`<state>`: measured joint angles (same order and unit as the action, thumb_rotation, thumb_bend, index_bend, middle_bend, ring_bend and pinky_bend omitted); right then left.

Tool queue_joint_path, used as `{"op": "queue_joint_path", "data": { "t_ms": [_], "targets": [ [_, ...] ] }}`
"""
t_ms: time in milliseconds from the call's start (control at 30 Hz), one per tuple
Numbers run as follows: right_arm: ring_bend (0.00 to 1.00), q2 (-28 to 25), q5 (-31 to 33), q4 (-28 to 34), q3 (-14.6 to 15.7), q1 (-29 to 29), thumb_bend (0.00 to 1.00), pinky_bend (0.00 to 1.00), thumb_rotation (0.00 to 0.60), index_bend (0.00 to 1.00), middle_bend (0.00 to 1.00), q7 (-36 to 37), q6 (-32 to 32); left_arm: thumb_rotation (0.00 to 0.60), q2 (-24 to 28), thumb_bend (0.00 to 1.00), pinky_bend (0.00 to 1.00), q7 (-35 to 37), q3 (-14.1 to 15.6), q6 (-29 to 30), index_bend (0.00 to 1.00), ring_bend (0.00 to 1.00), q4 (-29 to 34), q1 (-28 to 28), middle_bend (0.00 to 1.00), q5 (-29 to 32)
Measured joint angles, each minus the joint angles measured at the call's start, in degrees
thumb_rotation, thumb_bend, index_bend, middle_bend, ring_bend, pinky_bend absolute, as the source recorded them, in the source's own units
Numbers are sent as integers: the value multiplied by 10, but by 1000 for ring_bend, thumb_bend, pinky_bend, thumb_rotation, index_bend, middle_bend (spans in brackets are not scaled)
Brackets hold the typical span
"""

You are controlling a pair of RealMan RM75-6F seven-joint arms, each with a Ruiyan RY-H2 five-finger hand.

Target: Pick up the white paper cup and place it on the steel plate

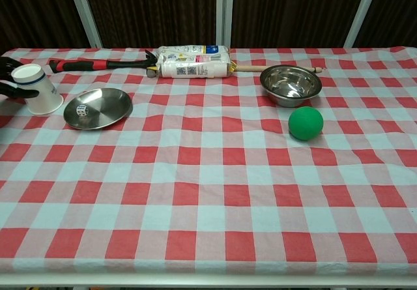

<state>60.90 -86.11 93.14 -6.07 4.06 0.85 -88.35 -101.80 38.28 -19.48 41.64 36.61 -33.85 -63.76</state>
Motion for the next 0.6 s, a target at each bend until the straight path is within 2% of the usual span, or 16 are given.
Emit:
{"op": "queue_joint_path", "data": {
  "t_ms": [167, 300, 467, 600],
  "targets": [
    [192, 0, 2, 3, 1, 0, 64, 308, 600, 227, 282, -4, 2, 600, -23, 303, 454, 18, -7, 14, 479, 350, -42, -9, 480, -6],
    [192, 0, 2, 4, 1, 0, 64, 308, 600, 228, 282, -4, 2, 600, -28, 310, 458, 31, -5, 31, 490, 358, -53, -13, 493, -21],
    [192, 2, 2, 3, 1, 3, 64, 308, 600, 228, 281, -5, 8, 600, -3, 309, 457, 34, 14, 77, 484, 358, 3, -11, 489, -66],
    [192, 4, 1, 0, 2, 5, 64, 308, 600, 228, 281, 0, 12, 600, 25, 301, 453, 23, 34, 105, 477, 357, 77, -12, 481, -101]
  ]
}}
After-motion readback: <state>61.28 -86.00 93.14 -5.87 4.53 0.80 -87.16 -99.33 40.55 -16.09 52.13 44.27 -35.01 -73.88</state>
